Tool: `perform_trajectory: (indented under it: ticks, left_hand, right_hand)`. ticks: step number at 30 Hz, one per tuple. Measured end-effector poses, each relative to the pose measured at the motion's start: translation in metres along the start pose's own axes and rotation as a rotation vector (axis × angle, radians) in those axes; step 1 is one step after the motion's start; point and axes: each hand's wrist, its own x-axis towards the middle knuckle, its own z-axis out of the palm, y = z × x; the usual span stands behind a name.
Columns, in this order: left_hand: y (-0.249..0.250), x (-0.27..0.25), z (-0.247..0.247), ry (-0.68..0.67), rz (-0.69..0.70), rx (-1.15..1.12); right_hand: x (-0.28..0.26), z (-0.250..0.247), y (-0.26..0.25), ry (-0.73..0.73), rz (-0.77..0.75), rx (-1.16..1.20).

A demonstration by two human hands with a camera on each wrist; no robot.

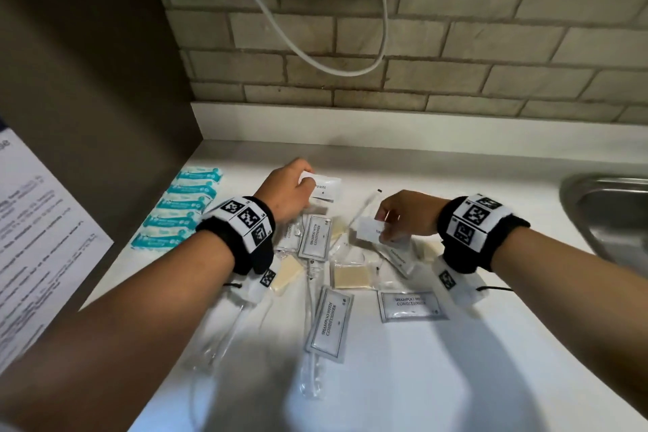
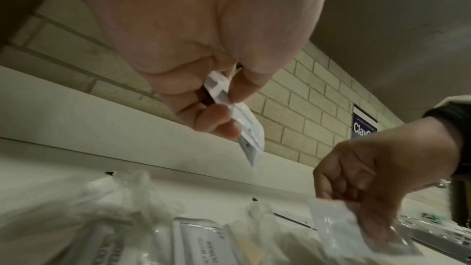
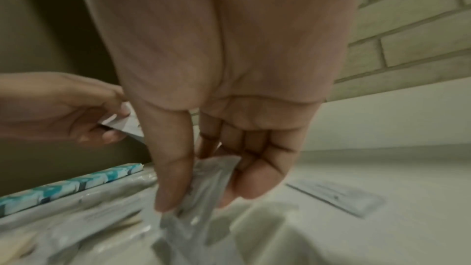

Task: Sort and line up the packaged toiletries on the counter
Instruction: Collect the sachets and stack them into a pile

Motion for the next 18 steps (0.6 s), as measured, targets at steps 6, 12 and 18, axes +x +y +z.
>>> perform_trajectory:
  ticks: [6, 12, 18]
  left_hand:
    - [0.016, -0.009, 0.016, -0.066, 0.022, -0.029]
    - [0.017, -0.024, 0.022, -0.094, 0.018, -0.061]
    - [0.006, -0.035, 0.031, -0.127, -0.106, -0.154]
  right_hand:
    - [-0.016, 0.035, 0.013, 0.085, 0.144, -0.144]
    - [-0.018, 0.045, 0.007, 0.08, 0.093, -0.269]
    - [-0.013, 0.054, 0.004, 0.146, 0.019, -0.028]
